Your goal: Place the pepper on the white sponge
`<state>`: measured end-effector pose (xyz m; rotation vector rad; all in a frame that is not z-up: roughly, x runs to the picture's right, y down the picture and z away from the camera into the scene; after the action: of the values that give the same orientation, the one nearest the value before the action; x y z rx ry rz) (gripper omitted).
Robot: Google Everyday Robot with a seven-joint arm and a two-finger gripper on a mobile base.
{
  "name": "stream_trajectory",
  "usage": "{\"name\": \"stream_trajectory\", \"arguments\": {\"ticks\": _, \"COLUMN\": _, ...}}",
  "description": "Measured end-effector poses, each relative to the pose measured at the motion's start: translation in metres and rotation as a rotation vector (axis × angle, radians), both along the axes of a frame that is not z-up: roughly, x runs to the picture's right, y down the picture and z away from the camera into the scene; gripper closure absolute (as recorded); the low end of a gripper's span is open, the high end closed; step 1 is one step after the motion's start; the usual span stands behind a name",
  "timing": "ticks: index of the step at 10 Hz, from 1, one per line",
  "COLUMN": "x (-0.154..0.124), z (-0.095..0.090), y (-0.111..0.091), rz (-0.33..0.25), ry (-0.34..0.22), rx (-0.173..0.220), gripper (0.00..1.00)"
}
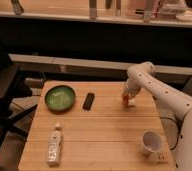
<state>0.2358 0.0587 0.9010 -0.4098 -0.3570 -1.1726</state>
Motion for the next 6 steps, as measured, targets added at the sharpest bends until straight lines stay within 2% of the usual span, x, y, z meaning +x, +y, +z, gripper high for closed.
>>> {"name": "stream_trajectory", "arguments": {"ticks": 6, "x": 0.0024, "z": 0.0081, "y": -0.0013, "rz": 0.007, "ry": -0.003, "rx": 0.003, "gripper": 0.97}}
